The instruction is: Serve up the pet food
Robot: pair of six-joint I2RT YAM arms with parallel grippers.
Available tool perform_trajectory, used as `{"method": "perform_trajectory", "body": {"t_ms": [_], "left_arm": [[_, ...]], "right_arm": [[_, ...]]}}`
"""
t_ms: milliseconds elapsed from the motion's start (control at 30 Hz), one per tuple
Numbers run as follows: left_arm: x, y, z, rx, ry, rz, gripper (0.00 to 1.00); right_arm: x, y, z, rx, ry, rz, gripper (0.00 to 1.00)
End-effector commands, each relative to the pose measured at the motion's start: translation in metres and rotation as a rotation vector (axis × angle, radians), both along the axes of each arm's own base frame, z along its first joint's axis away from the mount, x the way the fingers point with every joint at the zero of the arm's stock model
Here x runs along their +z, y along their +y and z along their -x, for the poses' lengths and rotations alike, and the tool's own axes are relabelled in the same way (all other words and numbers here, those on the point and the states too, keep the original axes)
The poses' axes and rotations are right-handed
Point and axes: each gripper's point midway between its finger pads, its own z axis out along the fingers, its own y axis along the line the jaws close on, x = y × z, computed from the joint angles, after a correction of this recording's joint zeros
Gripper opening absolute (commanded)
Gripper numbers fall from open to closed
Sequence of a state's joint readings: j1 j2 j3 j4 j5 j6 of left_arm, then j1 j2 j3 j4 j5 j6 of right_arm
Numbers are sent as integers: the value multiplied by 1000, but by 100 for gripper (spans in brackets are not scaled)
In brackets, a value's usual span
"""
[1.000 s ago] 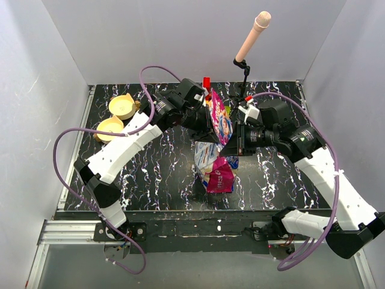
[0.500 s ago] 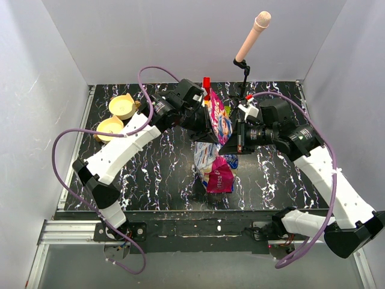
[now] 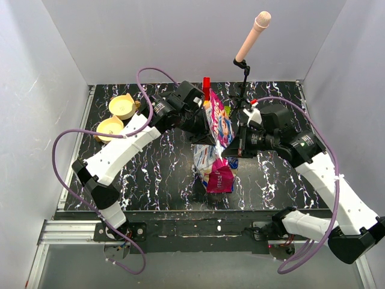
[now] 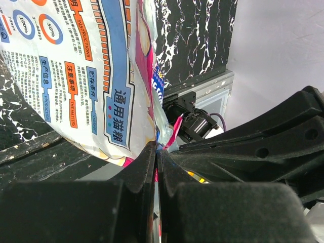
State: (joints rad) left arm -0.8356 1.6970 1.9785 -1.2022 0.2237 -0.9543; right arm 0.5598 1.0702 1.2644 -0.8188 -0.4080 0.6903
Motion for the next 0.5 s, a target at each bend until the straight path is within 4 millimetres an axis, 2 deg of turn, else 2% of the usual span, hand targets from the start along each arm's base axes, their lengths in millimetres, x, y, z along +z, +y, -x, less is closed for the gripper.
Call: {"method": "perform_trajectory", "body": {"t_ms": [0,33,133,200,367,467], "left_arm": [[11,29,12,30,0,-64,0],[11,27,11,25,-2,-59,0],[14,15,13,-25,-1,-7,0],[18,7,13,-53,-7,29,0],[29,-2,14,-88,-32,77,0],[29,-3,14,-93,-31,81,0]], "right_arm": [[-30,-28,-5,-79,-19,261,1],[-29,-24,-4,-60,-25,255,1],[-5,-1,-6,24,-113,118,1],[5,6,-10,59,-119,114,1],[15,20,-14,116,-105,88,2],[15,22,-15,123,-103,86,7]]}}
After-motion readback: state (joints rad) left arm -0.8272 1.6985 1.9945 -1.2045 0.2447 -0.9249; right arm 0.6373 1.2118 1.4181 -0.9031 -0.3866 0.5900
